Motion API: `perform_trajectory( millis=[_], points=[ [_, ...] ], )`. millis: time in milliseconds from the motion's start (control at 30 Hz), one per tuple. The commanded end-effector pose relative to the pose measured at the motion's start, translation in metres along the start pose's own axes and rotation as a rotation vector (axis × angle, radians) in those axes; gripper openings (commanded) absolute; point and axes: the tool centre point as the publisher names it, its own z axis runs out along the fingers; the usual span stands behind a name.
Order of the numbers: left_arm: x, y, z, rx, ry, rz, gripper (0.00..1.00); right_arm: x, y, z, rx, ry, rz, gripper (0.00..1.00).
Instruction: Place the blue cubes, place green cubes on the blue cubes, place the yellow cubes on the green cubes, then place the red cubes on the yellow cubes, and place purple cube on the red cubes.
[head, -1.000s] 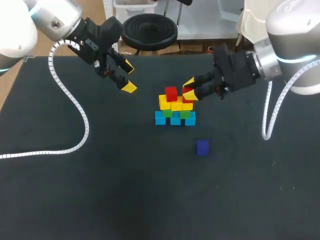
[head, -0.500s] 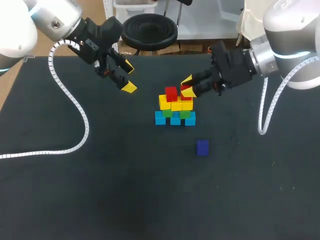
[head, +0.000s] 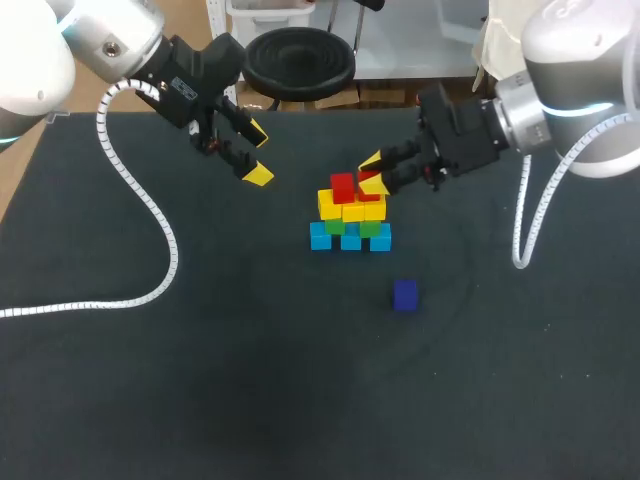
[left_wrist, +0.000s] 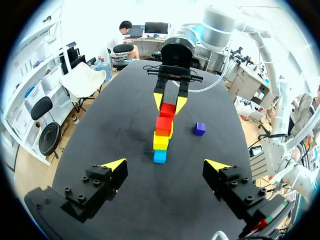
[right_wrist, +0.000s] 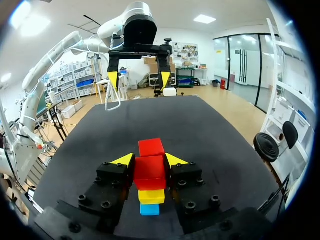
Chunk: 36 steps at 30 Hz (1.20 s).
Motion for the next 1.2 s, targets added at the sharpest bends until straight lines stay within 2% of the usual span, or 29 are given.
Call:
perform_trajectory(
  millis=[33,1200],
  points=[
    [-0.0004,-0.0005,-0.0003,-0.002,0.003,-0.002,1.0,-0.0013,-0.0035,0.0033,-0.006,0.0,0.0,0.0],
    [-0.0004,-0.0005,-0.0003,-0.002,0.003,-0.002,1.0,0.0011,-0.0038,0.0057,-0.008,0.003,0.025,0.0]
  ],
)
